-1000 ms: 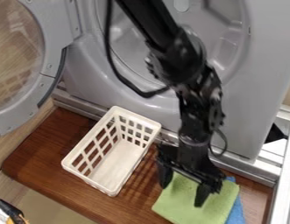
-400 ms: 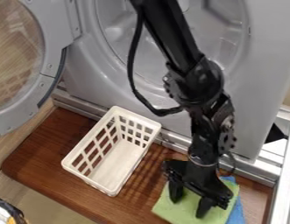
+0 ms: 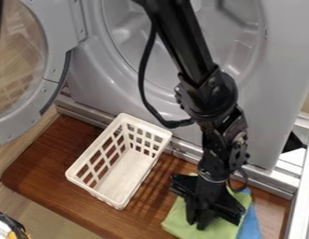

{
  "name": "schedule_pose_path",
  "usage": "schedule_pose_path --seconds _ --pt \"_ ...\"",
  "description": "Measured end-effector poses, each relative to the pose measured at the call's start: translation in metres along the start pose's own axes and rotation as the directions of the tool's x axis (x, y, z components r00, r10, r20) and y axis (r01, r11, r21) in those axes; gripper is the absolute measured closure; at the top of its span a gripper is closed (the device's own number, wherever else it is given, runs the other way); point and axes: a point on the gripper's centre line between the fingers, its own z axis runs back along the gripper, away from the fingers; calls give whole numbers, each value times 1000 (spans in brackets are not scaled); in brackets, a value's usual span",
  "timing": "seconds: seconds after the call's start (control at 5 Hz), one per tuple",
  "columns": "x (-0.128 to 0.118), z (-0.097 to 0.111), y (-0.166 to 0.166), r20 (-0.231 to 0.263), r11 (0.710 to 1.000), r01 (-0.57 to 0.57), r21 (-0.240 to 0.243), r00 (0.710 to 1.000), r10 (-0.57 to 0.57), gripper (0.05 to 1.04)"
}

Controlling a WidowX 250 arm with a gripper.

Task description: Put the green towel in the white basket

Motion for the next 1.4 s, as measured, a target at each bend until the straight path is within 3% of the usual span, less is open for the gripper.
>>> schedule_pose_path --seconds 0.2,0.4,1.0,1.2,1.4 --pt "-1 -3 0 -7 1000 1 0 1000 -1 1024" --pt "-2 -3 1 -11 1000 -9 5 1000 9 1031" --pt "-29 31 11 0 1000 -7 -3 1000 7 1031" --pt "-39 57 16 26 1000 -23 -18 999 24 1031" --pt "-34 96 29 105 994 -79 -71 991 87 1031"
